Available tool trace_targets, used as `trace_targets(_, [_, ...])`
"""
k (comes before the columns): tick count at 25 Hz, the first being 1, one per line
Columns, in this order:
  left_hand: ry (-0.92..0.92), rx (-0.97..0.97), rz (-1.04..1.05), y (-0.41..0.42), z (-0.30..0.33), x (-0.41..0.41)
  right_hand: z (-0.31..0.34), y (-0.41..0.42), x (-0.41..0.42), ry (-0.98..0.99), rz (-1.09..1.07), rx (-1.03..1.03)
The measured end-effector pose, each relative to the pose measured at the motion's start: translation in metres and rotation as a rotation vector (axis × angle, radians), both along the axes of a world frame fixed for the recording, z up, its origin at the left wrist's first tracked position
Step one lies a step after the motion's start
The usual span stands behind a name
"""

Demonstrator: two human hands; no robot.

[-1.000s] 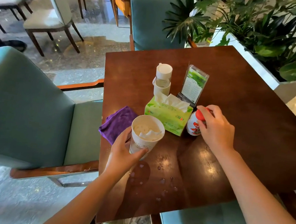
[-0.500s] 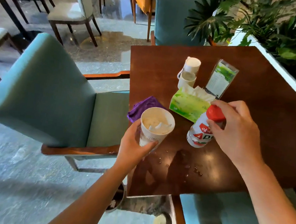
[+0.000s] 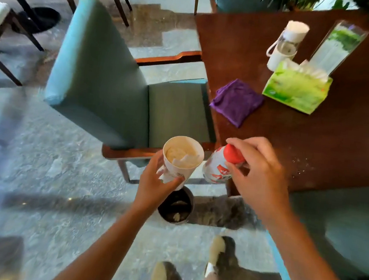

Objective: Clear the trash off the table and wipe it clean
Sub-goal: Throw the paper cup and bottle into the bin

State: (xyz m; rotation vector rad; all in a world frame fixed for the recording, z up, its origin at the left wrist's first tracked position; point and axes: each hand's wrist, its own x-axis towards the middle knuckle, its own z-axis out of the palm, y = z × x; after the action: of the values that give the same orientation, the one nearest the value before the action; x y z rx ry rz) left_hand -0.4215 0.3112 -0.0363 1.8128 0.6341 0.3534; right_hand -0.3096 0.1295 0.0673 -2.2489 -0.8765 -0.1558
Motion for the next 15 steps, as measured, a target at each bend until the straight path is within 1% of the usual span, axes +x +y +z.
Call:
trace_targets(4, [0.118,0.017,0.074,0.018,-0.038,-0.041,-0.043,0.03,-0.043,0.047,0.075,-0.083])
trace_targets(8, [0.177,-0.055,0.165,0.029,-0.1,-0.061,-0.114,0.043,-0.059,0.142,0.049,-0.111])
trace_targets(11, [0.245,-0.053,0.184,0.038,-0.17,-0.062,-0.195,0.06,-0.056,0.228,0.05,-0.165])
trace_targets(15, [0.284,-0.032,0.119,0.044,-0.283,-0.048,-0.32,0.075,-0.052,0.324,0.041,-0.261])
